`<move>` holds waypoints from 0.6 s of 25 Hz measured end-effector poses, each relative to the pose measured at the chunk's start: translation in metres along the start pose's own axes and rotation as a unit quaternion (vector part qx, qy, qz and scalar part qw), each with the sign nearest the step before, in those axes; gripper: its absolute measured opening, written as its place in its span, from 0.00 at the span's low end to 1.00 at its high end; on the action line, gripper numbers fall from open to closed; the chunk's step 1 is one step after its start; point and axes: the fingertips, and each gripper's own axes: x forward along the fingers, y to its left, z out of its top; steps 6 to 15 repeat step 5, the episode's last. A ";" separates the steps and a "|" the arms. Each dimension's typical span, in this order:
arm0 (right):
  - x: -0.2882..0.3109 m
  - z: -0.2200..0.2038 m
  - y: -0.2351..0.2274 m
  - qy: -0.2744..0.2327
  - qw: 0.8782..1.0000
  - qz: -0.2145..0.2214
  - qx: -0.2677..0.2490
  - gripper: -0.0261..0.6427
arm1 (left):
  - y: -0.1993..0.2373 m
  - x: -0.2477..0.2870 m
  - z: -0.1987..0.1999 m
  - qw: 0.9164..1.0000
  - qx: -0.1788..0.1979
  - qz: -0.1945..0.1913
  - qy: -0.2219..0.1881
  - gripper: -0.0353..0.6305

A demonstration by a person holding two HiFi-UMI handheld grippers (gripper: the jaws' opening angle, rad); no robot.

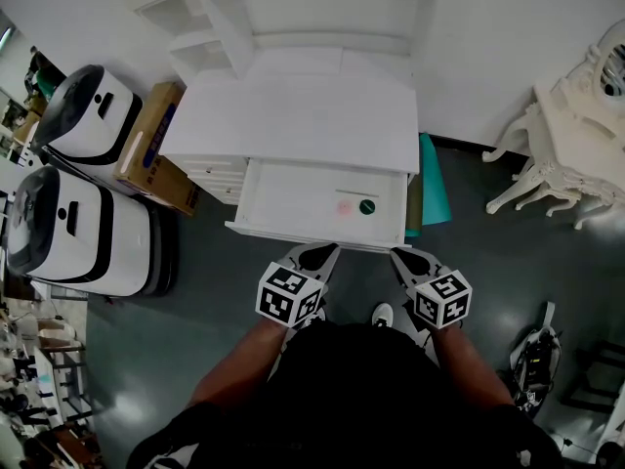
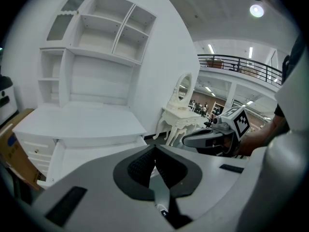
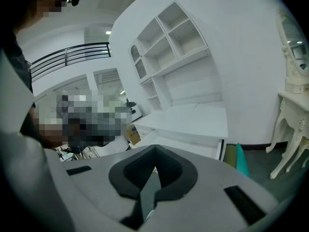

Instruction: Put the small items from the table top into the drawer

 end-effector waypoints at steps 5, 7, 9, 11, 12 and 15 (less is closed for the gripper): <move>-0.001 -0.002 0.000 0.000 1.000 0.001 0.001 0.08 | -0.002 0.001 0.000 1.000 0.001 -0.001 -0.001 0.06; -0.001 -0.002 0.000 0.000 1.000 0.001 0.001 0.08 | -0.002 0.001 0.000 1.000 0.001 -0.001 -0.001 0.06; -0.001 -0.002 0.000 0.000 1.000 0.001 0.001 0.08 | -0.002 0.001 0.000 1.000 0.001 -0.001 -0.001 0.06; -0.001 -0.002 0.000 0.000 1.000 0.001 0.001 0.08 | -0.002 0.001 0.000 1.000 0.001 -0.001 -0.001 0.06; -0.001 -0.002 0.000 0.000 1.000 0.001 0.001 0.08 | -0.002 0.001 0.000 1.000 0.001 -0.001 -0.001 0.06; -0.001 -0.002 0.000 0.000 1.000 0.001 0.001 0.08 | -0.002 0.001 0.000 1.000 0.001 -0.001 -0.001 0.06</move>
